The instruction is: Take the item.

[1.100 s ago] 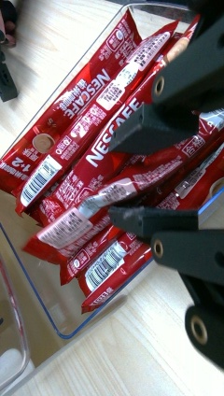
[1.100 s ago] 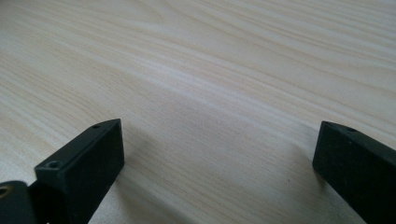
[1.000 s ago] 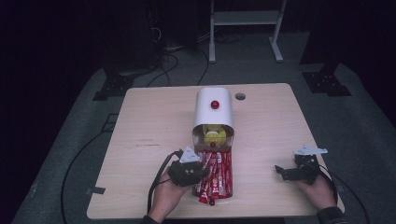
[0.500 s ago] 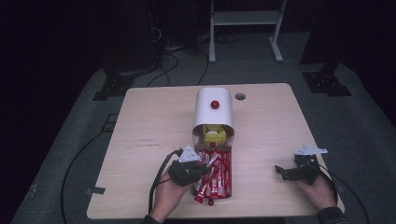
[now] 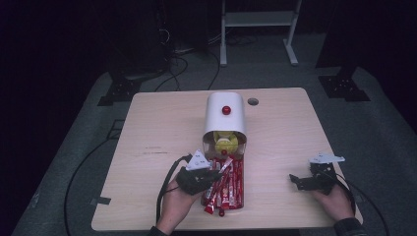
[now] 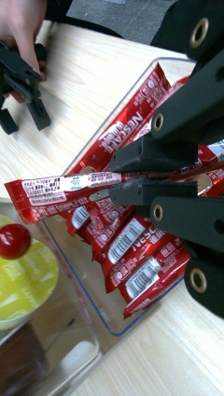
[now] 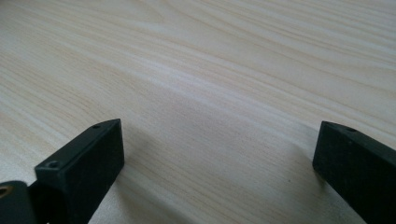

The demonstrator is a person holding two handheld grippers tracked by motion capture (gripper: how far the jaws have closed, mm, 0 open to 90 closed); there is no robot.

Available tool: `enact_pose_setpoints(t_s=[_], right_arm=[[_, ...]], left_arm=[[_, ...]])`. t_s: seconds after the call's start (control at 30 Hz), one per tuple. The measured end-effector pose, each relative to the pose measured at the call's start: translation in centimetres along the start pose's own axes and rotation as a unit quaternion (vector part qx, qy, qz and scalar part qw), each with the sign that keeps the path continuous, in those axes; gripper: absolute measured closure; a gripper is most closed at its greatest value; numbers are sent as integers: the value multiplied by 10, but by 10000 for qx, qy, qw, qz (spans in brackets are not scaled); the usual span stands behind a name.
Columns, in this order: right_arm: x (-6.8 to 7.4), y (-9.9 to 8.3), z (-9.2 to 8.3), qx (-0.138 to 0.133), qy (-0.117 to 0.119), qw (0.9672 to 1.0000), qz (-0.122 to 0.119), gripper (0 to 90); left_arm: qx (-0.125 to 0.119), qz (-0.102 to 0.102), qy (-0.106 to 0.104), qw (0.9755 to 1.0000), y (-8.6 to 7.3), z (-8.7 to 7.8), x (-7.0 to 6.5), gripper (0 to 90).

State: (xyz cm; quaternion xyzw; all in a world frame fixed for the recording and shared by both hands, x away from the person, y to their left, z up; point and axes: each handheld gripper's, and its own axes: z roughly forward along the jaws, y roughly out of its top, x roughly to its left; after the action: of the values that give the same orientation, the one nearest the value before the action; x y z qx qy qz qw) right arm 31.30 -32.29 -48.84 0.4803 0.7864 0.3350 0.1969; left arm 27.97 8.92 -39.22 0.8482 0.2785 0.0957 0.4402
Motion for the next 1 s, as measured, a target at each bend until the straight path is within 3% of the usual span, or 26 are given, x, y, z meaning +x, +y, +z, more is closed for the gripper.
enact_pose_setpoints(t_s=[0.6,1.0], right_arm=[[0,0,0,1,0,10000,0,14],[0,0,0,2,0,10000,0,13]], left_arm=[[-268,-69,73,9996,5,-28,7,848],[-291,-109,121,9994,2,-38,14,848]])
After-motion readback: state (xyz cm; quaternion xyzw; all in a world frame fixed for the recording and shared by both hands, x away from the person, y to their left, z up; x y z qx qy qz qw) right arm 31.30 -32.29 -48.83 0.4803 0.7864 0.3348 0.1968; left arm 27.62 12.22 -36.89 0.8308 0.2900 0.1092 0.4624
